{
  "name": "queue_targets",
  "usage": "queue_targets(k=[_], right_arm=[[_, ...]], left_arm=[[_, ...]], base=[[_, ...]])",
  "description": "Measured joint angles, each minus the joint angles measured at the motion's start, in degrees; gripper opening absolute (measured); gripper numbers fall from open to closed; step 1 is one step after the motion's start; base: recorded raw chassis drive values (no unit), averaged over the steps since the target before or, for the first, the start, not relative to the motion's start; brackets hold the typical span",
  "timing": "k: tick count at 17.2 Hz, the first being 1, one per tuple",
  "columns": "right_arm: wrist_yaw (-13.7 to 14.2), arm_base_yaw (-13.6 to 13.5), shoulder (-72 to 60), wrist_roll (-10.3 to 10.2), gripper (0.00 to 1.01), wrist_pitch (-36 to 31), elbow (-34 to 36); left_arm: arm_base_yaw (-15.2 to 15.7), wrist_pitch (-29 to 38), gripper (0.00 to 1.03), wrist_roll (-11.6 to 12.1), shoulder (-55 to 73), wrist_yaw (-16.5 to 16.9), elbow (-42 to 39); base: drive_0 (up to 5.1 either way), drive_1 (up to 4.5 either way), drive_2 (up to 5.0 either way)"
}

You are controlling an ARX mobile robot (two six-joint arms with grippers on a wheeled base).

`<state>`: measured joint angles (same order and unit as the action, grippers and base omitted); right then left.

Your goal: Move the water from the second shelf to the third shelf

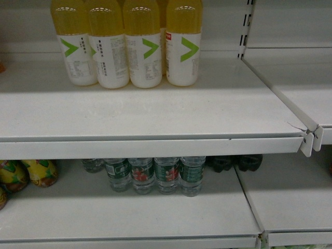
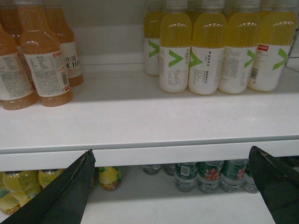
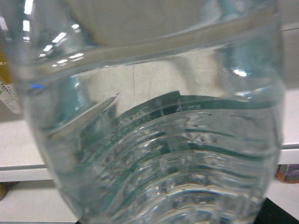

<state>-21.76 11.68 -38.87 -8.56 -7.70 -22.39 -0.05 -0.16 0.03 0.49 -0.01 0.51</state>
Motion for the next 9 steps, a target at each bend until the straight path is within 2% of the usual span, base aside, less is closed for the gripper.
queue_targets(k=[8,9], right_arm=[[0.00,0.00,0.00,0.00,0.41,0.02,0.00],[0.00,0.00,0.00,0.00,0.41,0.02,0.02]], left_arm=[[0.00,-0.02,0.98,0.00,0.00,0.00,0.00],[0.00,0.00,0.98,0.00,0.00,0.00,0.00]], base=[[0.0,0.00,0.0],[-4.8,2.50,2.5]])
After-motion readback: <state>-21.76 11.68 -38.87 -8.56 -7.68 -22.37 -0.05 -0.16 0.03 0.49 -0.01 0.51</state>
